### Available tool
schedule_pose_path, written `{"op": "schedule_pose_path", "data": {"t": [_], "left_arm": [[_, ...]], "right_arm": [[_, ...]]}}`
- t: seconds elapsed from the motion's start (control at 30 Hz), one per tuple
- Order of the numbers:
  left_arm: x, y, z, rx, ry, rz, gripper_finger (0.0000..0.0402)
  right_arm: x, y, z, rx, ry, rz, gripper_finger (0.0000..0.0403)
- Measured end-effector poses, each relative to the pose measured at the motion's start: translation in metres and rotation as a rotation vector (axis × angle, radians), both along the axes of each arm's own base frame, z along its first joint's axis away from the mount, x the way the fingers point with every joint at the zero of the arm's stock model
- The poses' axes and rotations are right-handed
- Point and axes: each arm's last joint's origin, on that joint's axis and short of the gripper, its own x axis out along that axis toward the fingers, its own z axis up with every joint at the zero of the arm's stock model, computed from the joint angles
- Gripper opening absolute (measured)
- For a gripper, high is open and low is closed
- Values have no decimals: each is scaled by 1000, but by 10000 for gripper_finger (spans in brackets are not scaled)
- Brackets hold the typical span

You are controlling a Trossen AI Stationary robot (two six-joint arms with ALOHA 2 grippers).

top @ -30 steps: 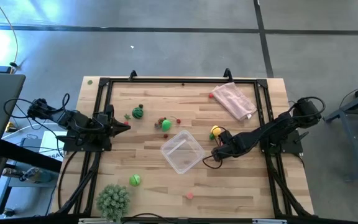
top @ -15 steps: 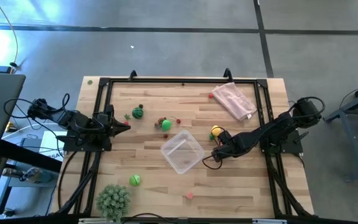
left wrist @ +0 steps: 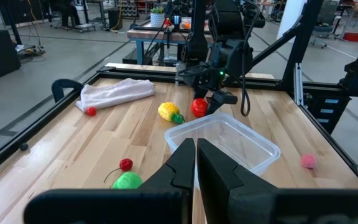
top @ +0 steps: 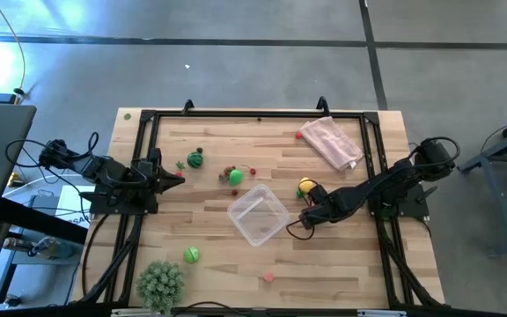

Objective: Pick and placing Produce into tupperware
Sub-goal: Put the red tomato into the transparent container

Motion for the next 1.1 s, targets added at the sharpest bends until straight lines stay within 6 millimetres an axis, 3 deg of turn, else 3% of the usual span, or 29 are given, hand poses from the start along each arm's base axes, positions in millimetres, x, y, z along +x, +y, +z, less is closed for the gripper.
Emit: {"op": "schedule_pose_path", "data": {"t": [0.1, 0.27, 0.6, 0.83, 1.1], "left_arm": [[0, 0, 0, 0, 0, 0, 8], [0, 0, 0, 0, 0, 0, 8], [0, 0, 0, 0, 0, 0, 8], [0, 0, 0, 0, 0, 0, 8], [0, 0, 0, 0, 0, 0, 8]], "right_arm": [[2, 0, 2, -15, -4, 12, 247], [18, 4, 23, -51, -51, 69, 247], [36, 20, 97, -225, -58, 141, 247], [51, 31, 147, -310, -192, 242, 247], [70, 36, 174, -322, -352, 385, 247]]}}
